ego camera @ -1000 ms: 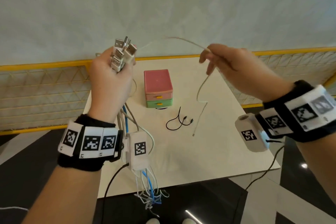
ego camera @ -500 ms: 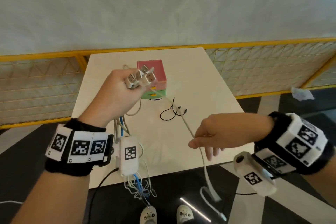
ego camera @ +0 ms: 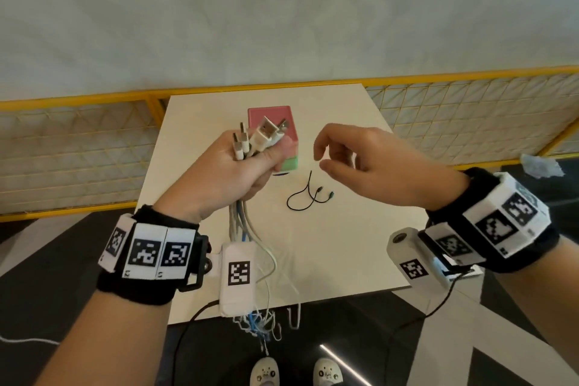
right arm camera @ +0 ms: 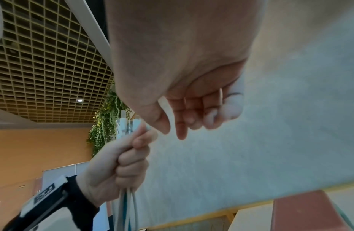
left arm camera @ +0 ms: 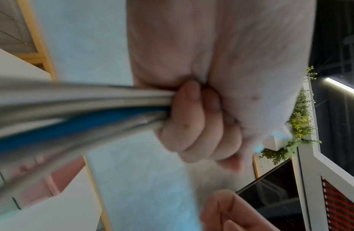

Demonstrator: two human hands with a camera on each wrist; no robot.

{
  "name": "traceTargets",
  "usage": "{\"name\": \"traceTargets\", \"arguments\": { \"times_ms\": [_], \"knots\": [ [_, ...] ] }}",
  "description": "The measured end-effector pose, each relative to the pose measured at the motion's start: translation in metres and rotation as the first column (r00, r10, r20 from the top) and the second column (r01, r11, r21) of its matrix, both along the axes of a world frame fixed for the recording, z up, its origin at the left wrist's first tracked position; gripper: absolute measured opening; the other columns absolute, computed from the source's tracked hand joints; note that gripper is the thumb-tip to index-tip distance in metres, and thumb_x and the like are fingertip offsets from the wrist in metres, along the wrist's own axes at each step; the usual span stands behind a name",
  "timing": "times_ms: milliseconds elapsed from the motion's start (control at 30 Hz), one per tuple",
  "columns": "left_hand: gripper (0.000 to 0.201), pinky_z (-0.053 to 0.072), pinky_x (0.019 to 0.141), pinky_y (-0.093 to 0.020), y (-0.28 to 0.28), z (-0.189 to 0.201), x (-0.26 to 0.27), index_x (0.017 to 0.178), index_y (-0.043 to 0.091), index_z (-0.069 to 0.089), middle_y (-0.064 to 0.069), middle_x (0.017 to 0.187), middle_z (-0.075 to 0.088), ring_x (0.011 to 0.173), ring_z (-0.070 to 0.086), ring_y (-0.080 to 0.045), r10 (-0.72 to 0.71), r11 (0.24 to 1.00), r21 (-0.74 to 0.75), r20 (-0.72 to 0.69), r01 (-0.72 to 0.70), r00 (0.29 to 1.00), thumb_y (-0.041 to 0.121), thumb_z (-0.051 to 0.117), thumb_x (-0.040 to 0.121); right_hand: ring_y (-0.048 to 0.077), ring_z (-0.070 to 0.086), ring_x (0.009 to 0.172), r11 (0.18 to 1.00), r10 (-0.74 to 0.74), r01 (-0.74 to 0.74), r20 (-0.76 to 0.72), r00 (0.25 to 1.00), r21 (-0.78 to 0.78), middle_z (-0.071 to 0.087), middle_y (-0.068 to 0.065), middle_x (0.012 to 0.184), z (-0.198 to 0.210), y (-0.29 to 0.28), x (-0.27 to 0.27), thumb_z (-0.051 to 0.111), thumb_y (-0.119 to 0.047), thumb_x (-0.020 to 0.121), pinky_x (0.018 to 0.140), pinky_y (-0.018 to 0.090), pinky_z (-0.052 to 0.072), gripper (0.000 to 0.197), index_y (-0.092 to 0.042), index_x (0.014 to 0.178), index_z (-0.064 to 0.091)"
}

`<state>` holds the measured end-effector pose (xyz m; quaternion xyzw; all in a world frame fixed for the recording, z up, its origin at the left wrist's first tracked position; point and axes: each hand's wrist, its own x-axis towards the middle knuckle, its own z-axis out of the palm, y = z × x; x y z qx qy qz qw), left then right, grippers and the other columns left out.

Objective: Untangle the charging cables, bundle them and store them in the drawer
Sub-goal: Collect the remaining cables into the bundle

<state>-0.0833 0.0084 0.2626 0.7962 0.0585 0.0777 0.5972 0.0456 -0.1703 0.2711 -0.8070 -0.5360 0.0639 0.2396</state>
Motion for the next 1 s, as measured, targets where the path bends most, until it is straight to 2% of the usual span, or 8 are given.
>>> {"name": "traceTargets", "arguments": {
  "times_ms": [167, 267, 367, 467, 600, 667, 833, 1000],
  "knots": [
    [0.047, 0.046, 0.071, -0.021, -0.010, -0.006, 0.008, 0.086, 0.007, 0.063, -0.011, 0.081, 0.060, 0.075, 0.058, -0.009, 0.049, 0.972, 0.219, 0.183, -0.089, 0.982, 0.051, 0.049, 0.094, -0.007, 0.053, 0.109, 0.977, 0.209, -0.213, -0.326, 0.922, 0.022, 0.056, -0.017, 0.121, -0.013, 0.023, -0.020, 0.066, -0.028, 0.087, 0.097, 0.012, 0.041, 0.039, -0.021, 0.123, 0.054],
    [0.041, 0.046, 0.093, -0.032, -0.017, -0.012, 0.020, 0.101, 0.028, 0.066, 0.003, 0.103, 0.061, 0.106, 0.058, -0.012, 0.073, 0.957, 0.275, 0.083, -0.094, 0.994, 0.064, 0.052, 0.088, -0.004, 0.062, 0.085, 0.968, 0.250, -0.200, -0.620, 0.743, 0.150, 0.062, -0.008, 0.097, -0.024, 0.044, -0.038, 0.061, 0.001, 0.087, 0.081, 0.013, 0.050, 0.028, -0.016, 0.108, 0.054],
    [0.018, 0.048, 0.082, -0.030, -0.017, -0.011, 0.025, 0.100, 0.027, 0.067, 0.000, 0.087, 0.067, 0.088, 0.066, -0.014, 0.110, 0.978, 0.161, 0.144, -0.133, 0.983, 0.038, 0.070, 0.087, 0.008, 0.049, 0.049, 0.981, 0.155, -0.002, -0.769, 0.621, 0.196, 0.051, -0.006, 0.056, -0.034, 0.057, -0.046, 0.043, 0.009, 0.091, 0.061, 0.032, 0.053, 0.026, -0.010, 0.074, 0.050],
    [0.070, 0.052, 0.088, -0.023, -0.011, -0.006, 0.022, 0.134, 0.032, 0.047, -0.001, 0.088, 0.069, 0.089, 0.067, -0.015, 0.086, 0.995, 0.023, 0.330, -0.099, 0.940, 0.010, 0.081, 0.077, 0.011, 0.032, 0.039, 0.987, 0.067, 0.076, -0.800, 0.596, 0.140, 0.037, -0.006, 0.043, -0.042, 0.063, -0.048, 0.042, -0.004, 0.095, 0.047, 0.030, 0.036, 0.038, -0.013, 0.058, 0.039],
    [0.017, 0.041, 0.077, -0.014, -0.012, -0.011, 0.024, 0.090, 0.018, 0.066, 0.007, 0.080, 0.055, 0.078, 0.055, -0.008, 0.030, 0.951, 0.277, 0.359, -0.137, 0.933, 0.026, 0.077, 0.080, 0.006, 0.032, 0.035, 0.991, 0.066, 0.055, -0.802, 0.594, 0.122, 0.036, -0.012, 0.038, -0.040, 0.062, -0.046, 0.041, 0.000, 0.090, 0.046, 0.027, 0.038, 0.037, -0.014, 0.056, 0.036],
    [0.029, 0.042, 0.074, -0.020, -0.012, -0.016, 0.025, 0.075, 0.010, 0.060, -0.004, 0.080, 0.053, 0.077, 0.054, -0.015, -0.009, 0.957, 0.274, 0.367, -0.099, 0.930, 0.036, 0.070, 0.083, 0.003, 0.031, 0.033, 0.988, 0.091, 0.048, -0.799, 0.595, 0.148, 0.036, -0.012, 0.037, -0.037, 0.061, -0.042, 0.036, 0.003, 0.087, 0.045, 0.026, 0.038, 0.034, -0.014, 0.057, 0.035],
    [0.028, 0.044, 0.082, -0.019, -0.012, -0.014, 0.027, 0.084, 0.006, 0.065, 0.001, 0.086, 0.062, 0.088, 0.061, -0.011, -0.050, 0.957, 0.285, 0.340, -0.052, 0.939, 0.019, 0.048, 0.101, 0.012, 0.032, 0.039, 0.986, 0.046, 0.101, -0.799, 0.600, 0.132, 0.036, -0.004, 0.045, -0.041, 0.062, -0.040, 0.039, 0.002, 0.090, 0.042, 0.025, 0.037, 0.033, -0.009, 0.059, 0.039],
    [0.035, 0.039, 0.106, -0.035, -0.004, -0.018, 0.034, 0.116, 0.018, 0.068, 0.007, 0.125, 0.060, 0.125, 0.050, -0.011, -0.147, 0.898, 0.438, 0.223, 0.035, 0.964, 0.014, 0.039, 0.098, 0.009, 0.035, 0.039, 0.980, 0.050, 0.125, -0.798, 0.601, 0.155, 0.039, -0.009, 0.042, -0.046, 0.065, -0.036, 0.037, 0.004, 0.089, 0.046, 0.025, 0.039, 0.032, -0.008, 0.060, 0.042]
  ]
}}
